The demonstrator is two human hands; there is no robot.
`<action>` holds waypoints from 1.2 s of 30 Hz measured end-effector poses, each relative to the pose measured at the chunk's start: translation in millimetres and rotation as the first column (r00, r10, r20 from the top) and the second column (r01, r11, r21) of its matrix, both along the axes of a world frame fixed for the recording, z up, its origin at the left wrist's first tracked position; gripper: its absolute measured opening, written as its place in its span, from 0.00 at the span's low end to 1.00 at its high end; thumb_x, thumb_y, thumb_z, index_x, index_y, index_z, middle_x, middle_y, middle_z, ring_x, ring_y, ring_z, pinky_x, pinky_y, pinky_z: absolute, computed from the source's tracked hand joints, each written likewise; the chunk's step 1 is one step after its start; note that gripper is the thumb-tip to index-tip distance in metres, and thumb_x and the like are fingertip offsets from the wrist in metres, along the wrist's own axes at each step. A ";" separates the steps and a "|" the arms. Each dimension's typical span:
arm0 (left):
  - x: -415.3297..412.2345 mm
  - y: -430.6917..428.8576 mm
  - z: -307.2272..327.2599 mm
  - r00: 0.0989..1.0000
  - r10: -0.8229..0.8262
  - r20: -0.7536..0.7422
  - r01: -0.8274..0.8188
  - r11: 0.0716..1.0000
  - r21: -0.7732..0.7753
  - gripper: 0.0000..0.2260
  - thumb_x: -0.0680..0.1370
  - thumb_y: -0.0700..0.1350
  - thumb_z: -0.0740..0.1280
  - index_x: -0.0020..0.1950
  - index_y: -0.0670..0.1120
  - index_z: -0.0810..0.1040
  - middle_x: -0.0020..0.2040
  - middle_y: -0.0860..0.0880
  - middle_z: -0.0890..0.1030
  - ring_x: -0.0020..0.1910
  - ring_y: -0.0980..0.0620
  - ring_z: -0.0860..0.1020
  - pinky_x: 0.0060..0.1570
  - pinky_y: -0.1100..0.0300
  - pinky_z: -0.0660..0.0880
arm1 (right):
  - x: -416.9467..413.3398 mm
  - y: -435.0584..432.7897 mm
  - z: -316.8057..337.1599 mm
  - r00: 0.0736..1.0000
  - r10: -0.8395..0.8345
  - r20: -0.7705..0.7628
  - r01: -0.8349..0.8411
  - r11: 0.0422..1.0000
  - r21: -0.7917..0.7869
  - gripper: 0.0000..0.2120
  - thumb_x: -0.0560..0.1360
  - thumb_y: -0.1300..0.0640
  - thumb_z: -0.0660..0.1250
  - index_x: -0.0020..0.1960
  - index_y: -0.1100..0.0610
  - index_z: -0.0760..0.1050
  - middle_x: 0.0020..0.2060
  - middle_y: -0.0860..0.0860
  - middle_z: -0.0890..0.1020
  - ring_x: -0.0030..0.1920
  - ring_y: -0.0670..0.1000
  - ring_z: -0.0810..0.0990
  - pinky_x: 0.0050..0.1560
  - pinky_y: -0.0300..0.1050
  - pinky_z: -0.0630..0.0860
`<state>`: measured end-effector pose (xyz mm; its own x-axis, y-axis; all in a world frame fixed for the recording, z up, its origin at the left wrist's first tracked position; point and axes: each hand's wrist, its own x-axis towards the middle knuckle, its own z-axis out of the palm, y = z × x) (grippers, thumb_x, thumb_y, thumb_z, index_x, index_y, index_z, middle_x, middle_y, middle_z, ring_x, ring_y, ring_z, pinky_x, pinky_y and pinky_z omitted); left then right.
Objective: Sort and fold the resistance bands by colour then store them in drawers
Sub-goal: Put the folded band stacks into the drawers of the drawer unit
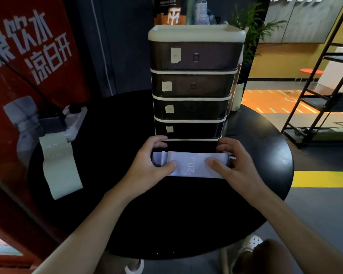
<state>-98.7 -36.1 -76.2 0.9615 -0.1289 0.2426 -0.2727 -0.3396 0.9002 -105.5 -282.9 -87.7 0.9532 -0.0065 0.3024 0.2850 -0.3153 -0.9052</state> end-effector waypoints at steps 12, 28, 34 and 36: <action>-5.6 -10.7 1.1 0.999 0.054 -0.003 -0.052 0.978 0.204 0.15 0.79 0.49 0.68 0.65 0.57 0.73 0.54 0.53 0.76 0.51 0.54 0.78 0.53 0.52 0.79 | -0.5 3.6 1.5 0.999 0.000 -0.037 -0.003 0.997 -0.077 0.13 0.76 0.54 0.69 0.60 0.51 0.75 0.48 0.44 0.80 0.47 0.39 0.79 0.45 0.32 0.74; -0.4 -9.8 -5.4 0.984 -0.115 0.133 0.076 0.961 0.268 0.07 0.78 0.46 0.71 0.55 0.50 0.80 0.58 0.54 0.73 0.61 0.57 0.74 0.66 0.56 0.69 | -1.3 1.7 0.7 0.995 0.084 0.060 -0.062 0.950 -0.307 0.10 0.69 0.49 0.67 0.50 0.42 0.78 0.51 0.43 0.75 0.56 0.50 0.73 0.58 0.51 0.73; -2.5 -11.0 -3.2 0.985 -0.113 0.131 0.074 0.960 0.271 0.07 0.78 0.45 0.71 0.56 0.51 0.79 0.58 0.54 0.73 0.61 0.56 0.74 0.67 0.51 0.70 | -3.3 2.0 0.9 0.995 0.085 0.046 -0.069 0.958 -0.278 0.09 0.69 0.46 0.67 0.49 0.40 0.78 0.52 0.42 0.74 0.57 0.49 0.74 0.58 0.52 0.75; -3.3 -10.9 -0.9 0.985 -0.111 0.129 0.076 0.964 0.254 0.09 0.78 0.44 0.71 0.58 0.51 0.79 0.59 0.54 0.73 0.62 0.56 0.73 0.67 0.50 0.70 | -4.6 1.9 2.6 0.995 0.075 0.060 -0.056 0.961 -0.270 0.10 0.68 0.43 0.66 0.49 0.39 0.78 0.53 0.41 0.74 0.58 0.48 0.74 0.58 0.53 0.75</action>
<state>-101.9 -47.0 -77.2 0.9007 -0.2897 0.3237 -0.4317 -0.5140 0.7412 -110.1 -281.0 -85.1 0.9256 0.1455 0.3494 0.3718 -0.5222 -0.7675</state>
